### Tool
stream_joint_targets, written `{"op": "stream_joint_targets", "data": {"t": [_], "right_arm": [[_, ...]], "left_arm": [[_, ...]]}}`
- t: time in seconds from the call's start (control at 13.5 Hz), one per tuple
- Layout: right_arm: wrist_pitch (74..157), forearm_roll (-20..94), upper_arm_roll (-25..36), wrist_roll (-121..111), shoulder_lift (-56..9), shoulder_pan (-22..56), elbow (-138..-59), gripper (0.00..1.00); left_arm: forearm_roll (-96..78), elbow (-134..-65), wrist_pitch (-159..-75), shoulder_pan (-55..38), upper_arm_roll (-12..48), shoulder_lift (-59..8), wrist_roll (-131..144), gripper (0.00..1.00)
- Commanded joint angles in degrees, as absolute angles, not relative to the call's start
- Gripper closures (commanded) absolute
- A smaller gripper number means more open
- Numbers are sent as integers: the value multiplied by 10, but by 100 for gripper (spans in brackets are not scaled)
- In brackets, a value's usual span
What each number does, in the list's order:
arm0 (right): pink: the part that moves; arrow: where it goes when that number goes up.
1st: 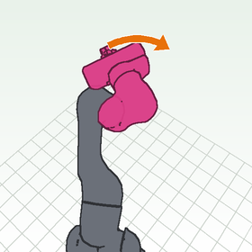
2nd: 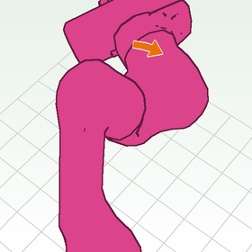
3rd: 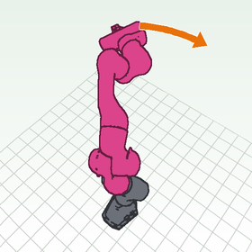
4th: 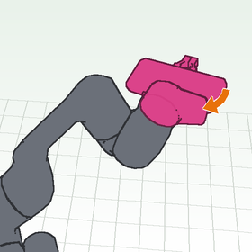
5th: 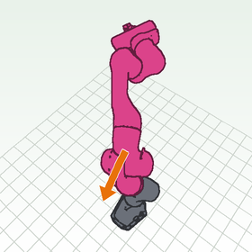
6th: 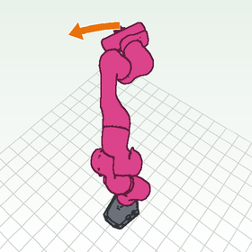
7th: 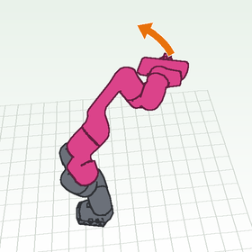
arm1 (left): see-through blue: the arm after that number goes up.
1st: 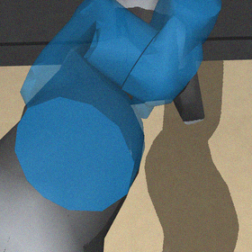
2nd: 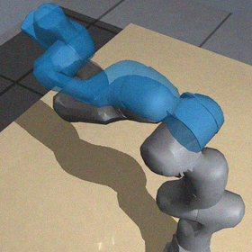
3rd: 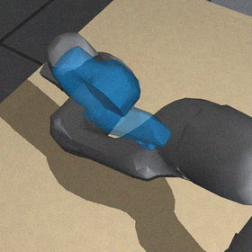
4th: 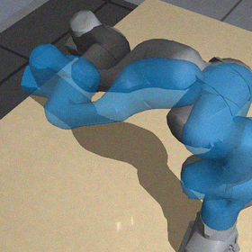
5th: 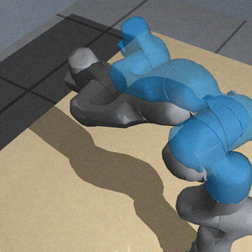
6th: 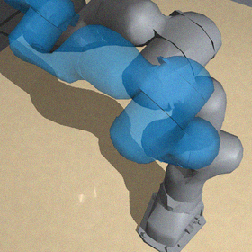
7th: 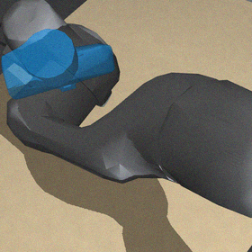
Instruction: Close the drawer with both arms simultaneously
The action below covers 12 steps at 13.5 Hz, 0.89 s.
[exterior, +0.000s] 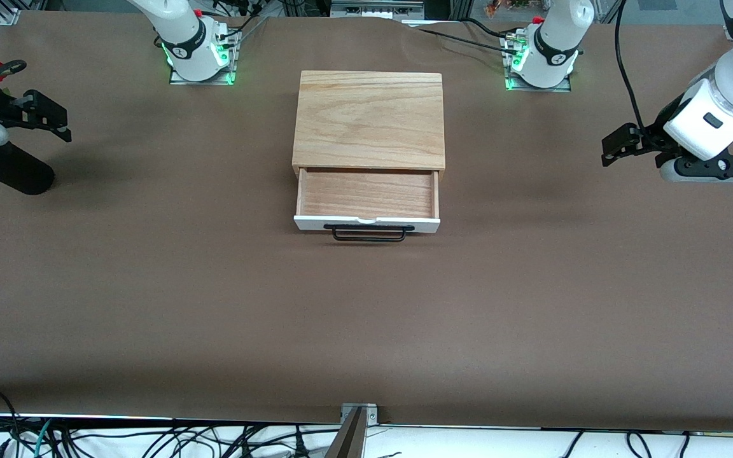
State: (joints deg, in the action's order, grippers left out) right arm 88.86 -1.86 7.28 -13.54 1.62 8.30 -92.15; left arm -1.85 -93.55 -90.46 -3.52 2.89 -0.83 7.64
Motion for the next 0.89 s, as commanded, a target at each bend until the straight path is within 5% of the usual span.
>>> {"op": "stream_joint_targets", "data": {"t": [0.0,0.81], "right_arm": [[875,-13,72,-128,14,82,-908,0],[867,-1,74,-128,14,82,-907,0]], "left_arm": [[-8,-923,-894,-36,29,-11,82,0],[-10,-922,-894,-36,30,-11,83,0]]}}
